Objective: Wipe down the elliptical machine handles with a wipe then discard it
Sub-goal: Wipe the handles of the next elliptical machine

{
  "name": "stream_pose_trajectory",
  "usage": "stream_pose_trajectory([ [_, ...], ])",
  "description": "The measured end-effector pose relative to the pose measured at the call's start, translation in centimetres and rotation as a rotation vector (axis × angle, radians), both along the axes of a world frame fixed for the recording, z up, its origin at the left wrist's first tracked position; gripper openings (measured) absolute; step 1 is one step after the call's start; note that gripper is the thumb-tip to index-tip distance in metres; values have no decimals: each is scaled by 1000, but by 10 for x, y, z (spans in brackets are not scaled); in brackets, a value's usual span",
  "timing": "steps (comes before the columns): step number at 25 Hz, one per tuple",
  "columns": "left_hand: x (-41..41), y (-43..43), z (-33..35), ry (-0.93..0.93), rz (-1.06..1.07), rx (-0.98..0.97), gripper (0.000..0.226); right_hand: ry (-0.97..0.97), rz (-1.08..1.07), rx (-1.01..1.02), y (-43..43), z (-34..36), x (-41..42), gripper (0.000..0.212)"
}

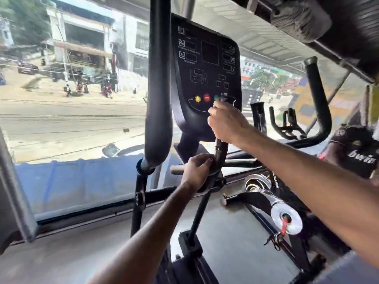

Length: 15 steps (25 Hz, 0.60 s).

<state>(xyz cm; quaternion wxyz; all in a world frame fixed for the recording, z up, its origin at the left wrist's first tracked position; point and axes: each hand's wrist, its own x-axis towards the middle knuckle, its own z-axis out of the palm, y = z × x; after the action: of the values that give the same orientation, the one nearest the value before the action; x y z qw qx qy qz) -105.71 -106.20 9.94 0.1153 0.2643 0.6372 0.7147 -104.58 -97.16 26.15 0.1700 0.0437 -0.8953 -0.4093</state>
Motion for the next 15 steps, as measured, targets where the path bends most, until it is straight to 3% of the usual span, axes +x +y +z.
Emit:
stream_pose_trajectory([
  [5, -3, 0, -5, 62, -13, 3, 27, -304, -257, 42, -21, 14, -2, 24],
  [9, -5, 0, -6, 47, -31, -15, 37, -284, -148, 61, -18, 6, 12, 19],
  [12, -9, 2, -5, 29, -47, -18, 35, 148, 135, -272, 9, -26, 44, 13],
  [15, -8, 4, -2, 13, -28, -9, 34, 651, 201, -755, 15, -73, 69, 19],
])
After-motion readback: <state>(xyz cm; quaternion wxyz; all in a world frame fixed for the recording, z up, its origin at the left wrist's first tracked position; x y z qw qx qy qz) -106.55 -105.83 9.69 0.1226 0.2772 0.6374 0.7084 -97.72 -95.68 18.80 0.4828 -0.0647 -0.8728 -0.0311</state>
